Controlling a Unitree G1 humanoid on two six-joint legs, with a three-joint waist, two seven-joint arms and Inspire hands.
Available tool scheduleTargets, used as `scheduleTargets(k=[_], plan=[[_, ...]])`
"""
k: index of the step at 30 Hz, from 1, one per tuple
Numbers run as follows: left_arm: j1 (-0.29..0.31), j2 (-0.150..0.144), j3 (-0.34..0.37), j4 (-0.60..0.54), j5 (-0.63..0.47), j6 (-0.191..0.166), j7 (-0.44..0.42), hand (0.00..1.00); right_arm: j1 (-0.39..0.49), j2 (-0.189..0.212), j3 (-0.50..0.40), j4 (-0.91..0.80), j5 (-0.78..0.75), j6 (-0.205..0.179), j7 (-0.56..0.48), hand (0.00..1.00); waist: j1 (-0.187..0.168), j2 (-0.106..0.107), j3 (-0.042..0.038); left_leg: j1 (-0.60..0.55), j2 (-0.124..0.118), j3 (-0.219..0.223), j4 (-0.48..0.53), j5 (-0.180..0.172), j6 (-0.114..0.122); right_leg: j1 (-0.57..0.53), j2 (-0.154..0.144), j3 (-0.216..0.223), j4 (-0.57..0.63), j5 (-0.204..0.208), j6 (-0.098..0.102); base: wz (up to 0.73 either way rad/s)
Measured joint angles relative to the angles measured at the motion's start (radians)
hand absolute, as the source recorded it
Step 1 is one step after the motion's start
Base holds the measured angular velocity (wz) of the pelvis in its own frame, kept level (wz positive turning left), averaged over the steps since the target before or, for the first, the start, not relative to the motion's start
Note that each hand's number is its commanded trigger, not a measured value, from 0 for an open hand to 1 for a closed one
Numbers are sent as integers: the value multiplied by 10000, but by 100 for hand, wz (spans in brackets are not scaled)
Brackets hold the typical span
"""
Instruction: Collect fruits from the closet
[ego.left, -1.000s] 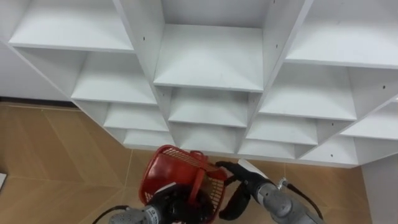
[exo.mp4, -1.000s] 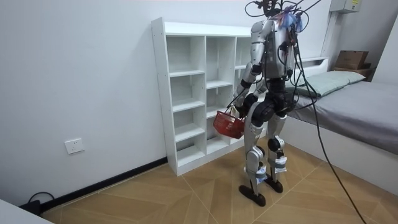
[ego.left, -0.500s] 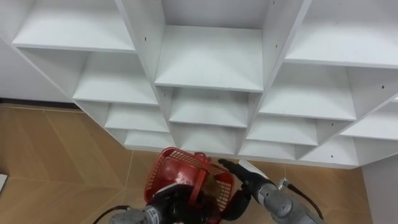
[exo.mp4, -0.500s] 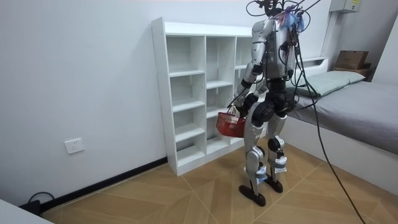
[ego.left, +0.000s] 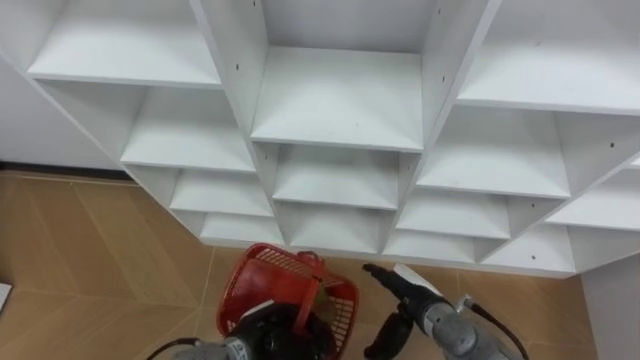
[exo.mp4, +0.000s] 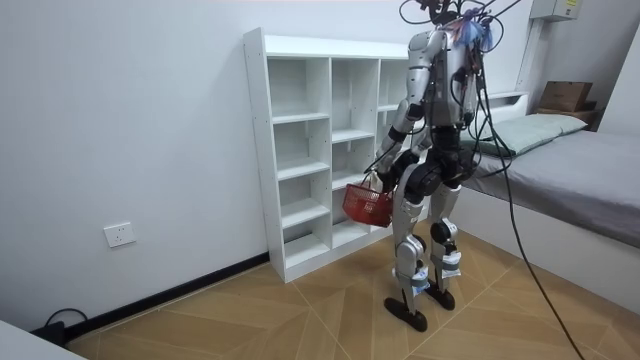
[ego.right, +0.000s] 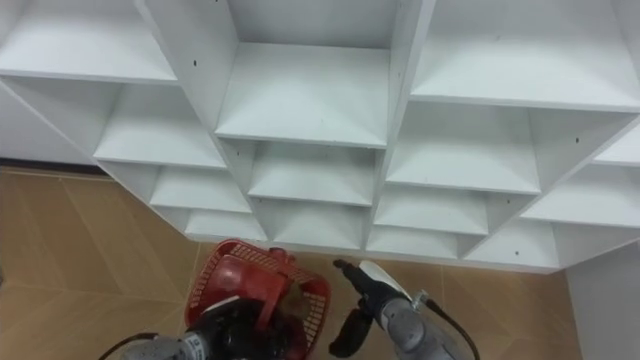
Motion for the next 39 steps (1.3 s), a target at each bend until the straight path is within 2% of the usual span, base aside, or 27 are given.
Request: scheduleTargets(k=[2,7,16,18,25,30,35,39], plan=[[15,81,252,0,333,-2,171,100,106,-44,-22,-128,-56,-1,1,0,3,-77,-85,104,0,6,-7,0,0,113,1,-17,-21,-8,10,0],[209,202,727,311,323,-14,394,100,412,-80,-91,-210,-47,-71,-7,0,3,-282,-208,597,-17,16,-175,0,-1,621,13,-25,-220,-21,32,0],[522,198,812,479,306,-14,995,100,843,-187,-197,-206,-102,-105,-440,0,10,-293,-196,757,-17,10,-193,-1,0,879,26,-78,-375,7,64,2],[573,196,806,473,32,-15,1057,100,882,-204,-195,-176,-60,-163,-458,0,-5,-286,-187,773,-17,9,-206,-1,0,889,26,-76,-376,7,64,0],[583,181,867,468,-258,-106,1278,100,1169,-200,-198,-171,-91,-315,-470,0,9,-367,-94,904,-26,29,-355,-1,0,946,34,-8,-435,6,66,-3],[584,172,881,436,-257,-144,1474,100,1282,-208,-210,-174,-99,-318,-497,0,-10,-385,-79,894,-29,50,-384,-2,-2,965,48,-6,-532,11,74,0],[604,172,1177,405,-257,-163,1482,100,1312,-212,-802,-173,-257,-413,-675,0,-262,-384,-81,926,-41,52,-398,-3,-3,1029,46,-7,-568,5,81,0],[614,179,1218,361,-261,-164,1620,100,1638,-275,-1318,-177,-41,-512,-1027,0,-287,-388,-86,1078,-49,58,-458,-3,-3,1191,51,-10,-676,12,91,0]])
